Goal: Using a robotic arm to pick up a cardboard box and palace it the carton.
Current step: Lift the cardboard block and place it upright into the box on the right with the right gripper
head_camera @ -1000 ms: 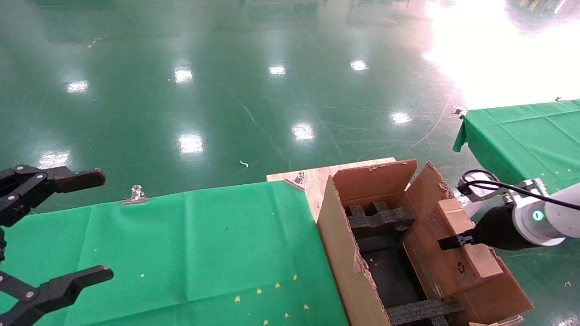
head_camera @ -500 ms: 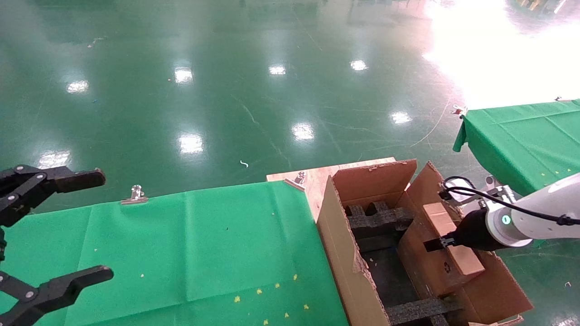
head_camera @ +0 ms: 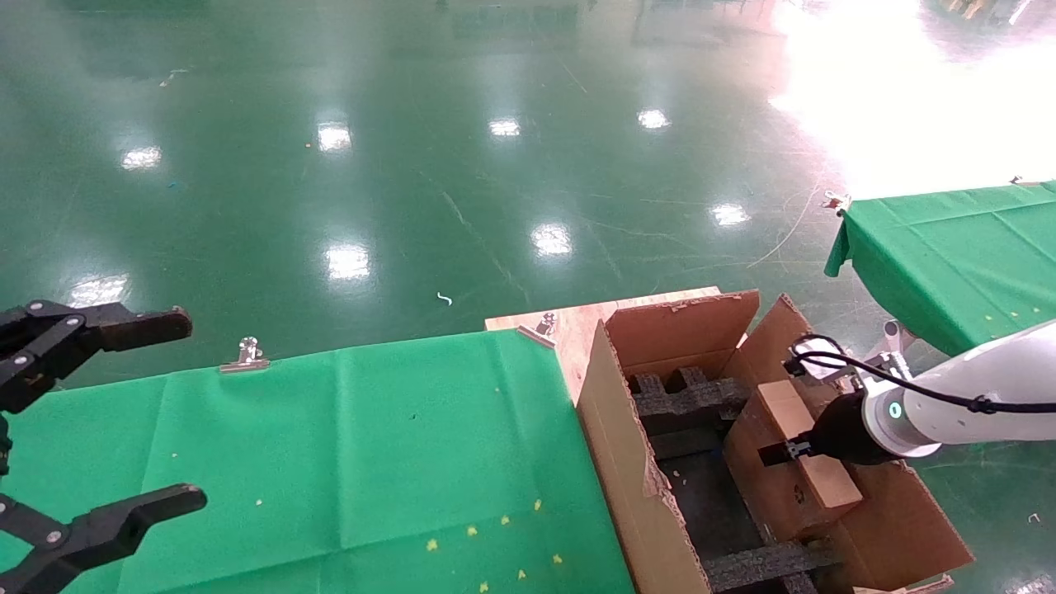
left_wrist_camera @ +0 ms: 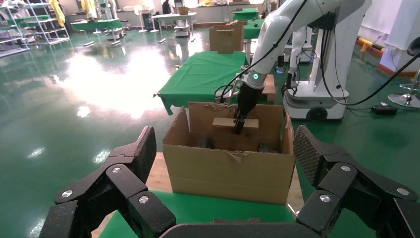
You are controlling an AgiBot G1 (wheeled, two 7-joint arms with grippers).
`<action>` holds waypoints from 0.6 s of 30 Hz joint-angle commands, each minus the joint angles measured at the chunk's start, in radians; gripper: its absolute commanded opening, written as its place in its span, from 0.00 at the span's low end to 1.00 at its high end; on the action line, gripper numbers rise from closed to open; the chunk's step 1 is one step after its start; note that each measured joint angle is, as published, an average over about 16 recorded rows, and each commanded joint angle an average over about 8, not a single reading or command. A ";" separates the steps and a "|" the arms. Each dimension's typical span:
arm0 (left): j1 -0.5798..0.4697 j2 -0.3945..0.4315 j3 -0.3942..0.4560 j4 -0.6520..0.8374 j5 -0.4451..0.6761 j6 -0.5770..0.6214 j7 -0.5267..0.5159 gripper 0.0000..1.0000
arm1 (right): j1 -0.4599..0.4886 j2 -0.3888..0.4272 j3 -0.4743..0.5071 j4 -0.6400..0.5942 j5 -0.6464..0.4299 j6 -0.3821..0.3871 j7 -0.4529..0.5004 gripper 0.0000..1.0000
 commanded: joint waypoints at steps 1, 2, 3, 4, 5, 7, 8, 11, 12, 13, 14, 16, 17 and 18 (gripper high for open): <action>0.000 0.000 0.000 0.000 0.000 0.000 0.000 1.00 | -0.013 -0.006 0.003 -0.016 0.014 0.004 -0.016 0.00; 0.000 0.000 0.000 0.000 0.000 0.000 0.000 1.00 | -0.019 -0.009 0.005 -0.024 0.021 0.006 -0.025 0.00; 0.000 0.000 0.000 0.000 0.000 0.000 0.000 1.00 | -0.025 -0.012 0.007 -0.033 0.027 0.007 -0.033 0.00; 0.000 0.000 0.000 0.000 0.000 0.000 0.000 1.00 | -0.030 -0.015 0.009 -0.041 0.033 0.009 -0.041 0.00; 0.000 0.000 0.000 0.000 0.000 0.000 0.000 1.00 | -0.035 -0.017 0.010 -0.049 0.039 0.010 -0.049 0.00; 0.000 0.000 0.000 0.000 0.000 0.000 0.000 1.00 | -0.046 -0.023 0.014 -0.064 0.051 0.012 -0.066 0.00; 0.000 0.000 0.000 0.000 0.000 0.000 0.000 1.00 | -0.051 -0.025 0.017 -0.072 0.057 0.013 -0.075 0.00; 0.000 0.000 0.000 0.000 0.000 0.000 0.000 1.00 | -0.065 -0.032 0.023 -0.093 0.075 0.012 -0.102 0.00; 0.000 0.000 0.000 0.000 0.000 0.000 0.000 1.00 | -0.069 -0.034 0.025 -0.099 0.081 0.012 -0.111 0.00; 0.000 0.000 0.000 0.000 0.000 0.000 0.000 1.00 | -0.074 -0.036 0.027 -0.104 0.087 0.012 -0.119 0.00; 0.000 0.000 0.000 0.000 0.000 0.000 0.000 1.00 | -0.078 -0.038 0.029 -0.109 0.093 0.011 -0.127 0.00; 0.000 0.000 0.000 0.000 0.000 0.000 0.000 1.00 | -0.086 -0.041 0.033 -0.116 0.104 0.009 -0.144 0.00; 0.000 0.000 0.000 0.000 0.000 0.000 0.000 1.00 | -0.090 -0.042 0.035 -0.118 0.110 0.007 -0.152 0.00; 0.000 0.000 0.000 0.000 0.000 0.000 0.000 1.00 | -0.092 -0.043 0.037 -0.120 0.115 0.005 -0.158 0.02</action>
